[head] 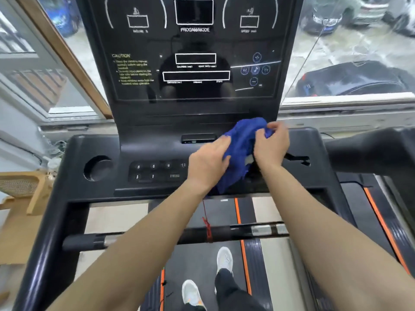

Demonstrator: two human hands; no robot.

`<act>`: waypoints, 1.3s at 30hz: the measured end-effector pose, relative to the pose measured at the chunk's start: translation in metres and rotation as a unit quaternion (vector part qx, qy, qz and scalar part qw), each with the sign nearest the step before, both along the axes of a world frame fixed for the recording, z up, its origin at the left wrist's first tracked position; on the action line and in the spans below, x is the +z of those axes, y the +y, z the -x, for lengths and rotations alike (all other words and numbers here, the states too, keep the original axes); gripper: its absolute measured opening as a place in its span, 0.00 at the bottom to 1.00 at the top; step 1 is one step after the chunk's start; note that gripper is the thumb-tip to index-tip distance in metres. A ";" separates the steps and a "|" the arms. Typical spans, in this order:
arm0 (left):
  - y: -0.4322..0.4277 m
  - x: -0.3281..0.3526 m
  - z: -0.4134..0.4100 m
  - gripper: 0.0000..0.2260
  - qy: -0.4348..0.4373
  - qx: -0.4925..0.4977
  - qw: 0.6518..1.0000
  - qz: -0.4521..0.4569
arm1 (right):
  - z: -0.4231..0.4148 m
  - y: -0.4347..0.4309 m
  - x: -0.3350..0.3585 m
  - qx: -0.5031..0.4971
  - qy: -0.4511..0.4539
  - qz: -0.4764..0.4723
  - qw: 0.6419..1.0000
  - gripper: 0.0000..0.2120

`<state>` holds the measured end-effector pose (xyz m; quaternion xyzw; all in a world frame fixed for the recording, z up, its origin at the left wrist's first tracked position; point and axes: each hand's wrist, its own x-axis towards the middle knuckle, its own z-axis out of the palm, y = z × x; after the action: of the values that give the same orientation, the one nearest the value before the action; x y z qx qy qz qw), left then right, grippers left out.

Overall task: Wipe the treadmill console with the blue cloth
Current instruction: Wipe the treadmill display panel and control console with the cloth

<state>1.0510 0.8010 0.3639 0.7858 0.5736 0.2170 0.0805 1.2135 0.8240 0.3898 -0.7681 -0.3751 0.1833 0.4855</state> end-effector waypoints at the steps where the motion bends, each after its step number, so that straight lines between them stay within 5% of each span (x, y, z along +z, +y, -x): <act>1: 0.007 -0.001 -0.014 0.22 -0.003 -0.001 1.000 -0.009 | -0.007 0.013 0.000 -0.035 0.034 -0.004 0.999 0.05; 6: 0.043 -0.002 -0.047 0.17 -0.064 0.065 0.989 0.117 | 0.006 0.058 -0.013 -0.074 0.070 -0.021 0.995 0.05; 12: 0.061 -0.003 0.001 0.10 -0.204 0.158 0.957 0.137 | 0.032 0.063 -0.036 -0.124 0.085 -0.035 0.988 0.07; 19: 0.061 0.009 0.010 0.08 -0.337 0.175 0.903 0.200 | 0.058 0.069 -0.030 -0.185 0.208 -0.022 0.960 0.05; 27: 0.060 0.019 -0.004 0.11 -0.296 0.212 0.919 0.152 | 0.093 0.062 -0.016 -0.110 0.309 0.022 0.944 0.04; 36: 0.070 0.018 -0.079 0.05 -0.265 0.093 0.946 0.164 | 0.006 0.061 -0.019 -0.183 0.256 0.030 0.949 0.03; 39: 0.068 0.011 -0.053 0.13 -0.261 0.082 0.947 0.169 | 0.022 0.061 -0.019 -0.176 0.241 0.037 0.954 0.04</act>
<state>1.1036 0.8692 0.3745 0.6269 0.6233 0.3197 0.3411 1.1919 0.8854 0.3705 -0.7721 -0.0989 0.2886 0.5575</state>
